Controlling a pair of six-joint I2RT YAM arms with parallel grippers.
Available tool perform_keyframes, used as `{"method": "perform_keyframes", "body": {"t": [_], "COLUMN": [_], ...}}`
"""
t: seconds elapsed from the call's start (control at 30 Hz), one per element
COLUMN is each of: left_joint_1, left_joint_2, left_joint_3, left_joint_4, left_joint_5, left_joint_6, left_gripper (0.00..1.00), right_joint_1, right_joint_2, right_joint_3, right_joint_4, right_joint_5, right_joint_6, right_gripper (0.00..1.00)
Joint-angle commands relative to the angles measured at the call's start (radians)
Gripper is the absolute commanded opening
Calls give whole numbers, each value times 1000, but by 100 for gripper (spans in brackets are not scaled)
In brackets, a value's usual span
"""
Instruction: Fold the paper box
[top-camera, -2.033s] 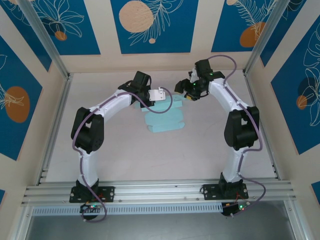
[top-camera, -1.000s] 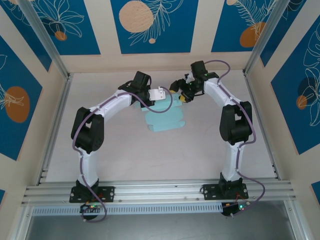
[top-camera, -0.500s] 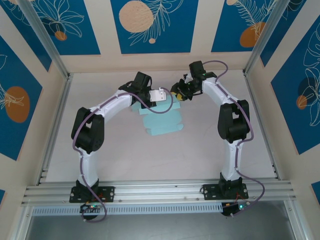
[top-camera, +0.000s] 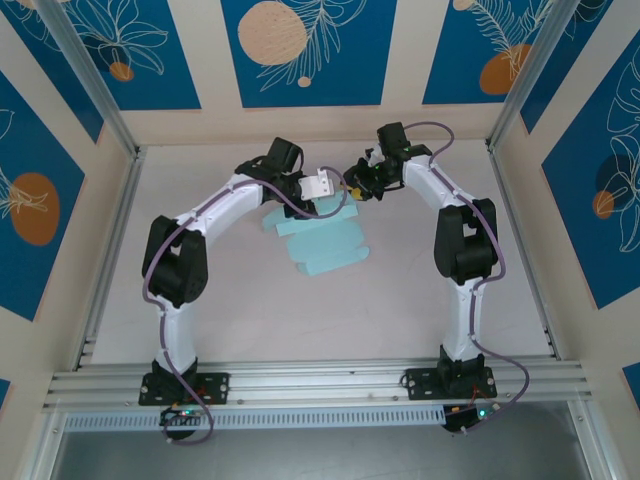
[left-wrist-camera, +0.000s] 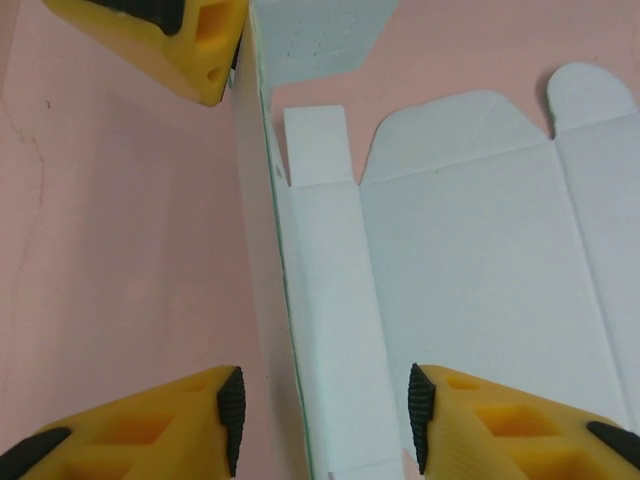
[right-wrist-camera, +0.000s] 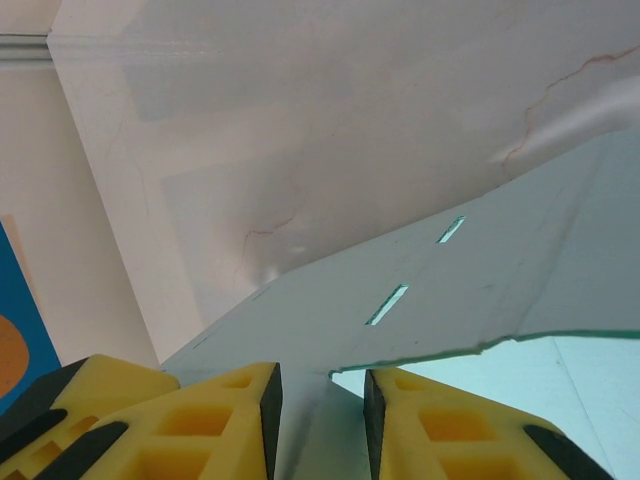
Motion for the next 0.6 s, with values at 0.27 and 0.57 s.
{"method": "perform_keyframes", "body": {"t": [0.27, 0.57], "left_joint_1": [35, 40], "left_joint_2": [-36, 84], "left_joint_3": [235, 343], "left_joint_4": [-104, -216], "left_joint_5": [39, -26], "left_joint_6": [-528, -637], "left_gripper": [57, 56], "right_joint_1": [10, 12], "right_joint_2": [11, 11], "right_joint_3": [29, 25], "right_joint_4": [-11, -5], "right_joint_5": [-23, -28], "right_joint_6": [-1, 1], "right_gripper": [31, 31]}}
